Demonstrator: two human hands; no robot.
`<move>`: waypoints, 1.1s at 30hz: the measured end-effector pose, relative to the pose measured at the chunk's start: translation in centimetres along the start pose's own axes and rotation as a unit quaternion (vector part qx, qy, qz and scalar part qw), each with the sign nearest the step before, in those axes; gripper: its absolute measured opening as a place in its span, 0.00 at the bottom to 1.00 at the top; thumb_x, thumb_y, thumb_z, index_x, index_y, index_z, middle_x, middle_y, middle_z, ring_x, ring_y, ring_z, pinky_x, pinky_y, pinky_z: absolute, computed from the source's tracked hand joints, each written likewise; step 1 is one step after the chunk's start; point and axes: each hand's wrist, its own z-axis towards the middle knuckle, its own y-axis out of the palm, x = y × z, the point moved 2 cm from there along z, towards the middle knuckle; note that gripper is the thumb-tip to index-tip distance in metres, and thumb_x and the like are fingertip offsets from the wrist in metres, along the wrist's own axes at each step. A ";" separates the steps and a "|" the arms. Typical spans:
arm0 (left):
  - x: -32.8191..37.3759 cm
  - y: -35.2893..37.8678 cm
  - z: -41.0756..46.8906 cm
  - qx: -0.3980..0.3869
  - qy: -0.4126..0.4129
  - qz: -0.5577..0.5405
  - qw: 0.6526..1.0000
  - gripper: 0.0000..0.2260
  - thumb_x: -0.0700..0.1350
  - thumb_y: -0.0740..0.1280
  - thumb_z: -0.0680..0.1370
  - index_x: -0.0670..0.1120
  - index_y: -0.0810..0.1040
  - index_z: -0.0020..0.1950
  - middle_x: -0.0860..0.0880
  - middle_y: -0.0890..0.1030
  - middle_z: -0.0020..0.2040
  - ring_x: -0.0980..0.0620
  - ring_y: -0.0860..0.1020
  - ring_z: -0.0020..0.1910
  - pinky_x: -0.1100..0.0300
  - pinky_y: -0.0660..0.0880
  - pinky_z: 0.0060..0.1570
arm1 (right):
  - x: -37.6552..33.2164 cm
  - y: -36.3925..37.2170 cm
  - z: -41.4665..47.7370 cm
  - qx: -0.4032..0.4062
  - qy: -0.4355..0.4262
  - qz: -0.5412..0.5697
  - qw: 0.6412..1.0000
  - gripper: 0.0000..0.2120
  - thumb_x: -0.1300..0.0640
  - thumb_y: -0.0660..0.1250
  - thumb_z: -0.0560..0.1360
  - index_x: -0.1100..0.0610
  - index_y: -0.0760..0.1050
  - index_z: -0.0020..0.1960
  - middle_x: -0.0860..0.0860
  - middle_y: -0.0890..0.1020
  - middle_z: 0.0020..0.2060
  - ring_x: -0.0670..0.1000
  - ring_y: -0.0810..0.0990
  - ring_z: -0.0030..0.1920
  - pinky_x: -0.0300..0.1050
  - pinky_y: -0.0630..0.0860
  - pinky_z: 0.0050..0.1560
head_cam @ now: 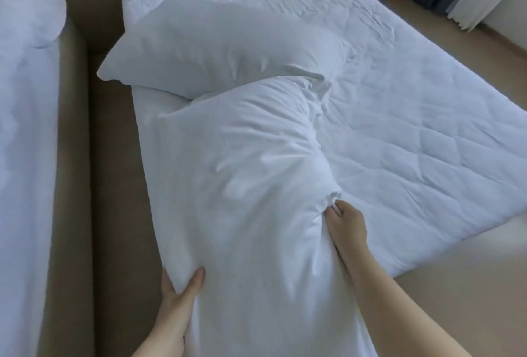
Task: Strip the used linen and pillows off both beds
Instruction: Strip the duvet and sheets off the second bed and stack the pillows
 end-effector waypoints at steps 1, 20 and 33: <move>-0.2 0.4 -0.4 -0.008 -0.002 -0.015 1.000 0.36 0.45 0.70 0.73 0.49 0.55 0.75 0.45 0.69 0.69 0.44 0.70 0.66 0.50 0.64 0.68 | -1.3 -0.6 1.0 0.017 -0.017 -0.037 0.999 0.15 0.58 0.60 0.76 0.60 0.69 0.31 0.54 0.71 0.28 0.58 0.71 0.39 0.47 0.60 0.33; 0.5 4.5 -0.7 -0.126 0.064 0.341 0.929 0.42 0.55 0.66 0.74 0.52 0.38 0.75 0.47 0.45 0.76 0.50 0.53 0.75 0.57 0.58 0.70 | -1.2 0.9 0.0 0.001 -0.122 -0.367 0.922 0.24 0.46 0.50 0.80 0.45 0.51 0.75 0.48 0.51 0.76 0.52 0.46 0.76 0.55 0.41 0.73; 1.8 -16.1 -6.6 -0.145 0.080 0.159 0.973 0.15 0.44 0.60 0.79 0.46 0.69 0.66 0.51 0.75 0.60 0.60 0.73 0.53 0.83 0.67 0.39 | -11.9 10.8 -14.5 -0.043 -0.175 -0.179 0.967 0.32 0.60 0.64 0.74 0.58 0.55 0.74 0.59 0.61 0.72 0.59 0.58 0.72 0.50 0.55 0.70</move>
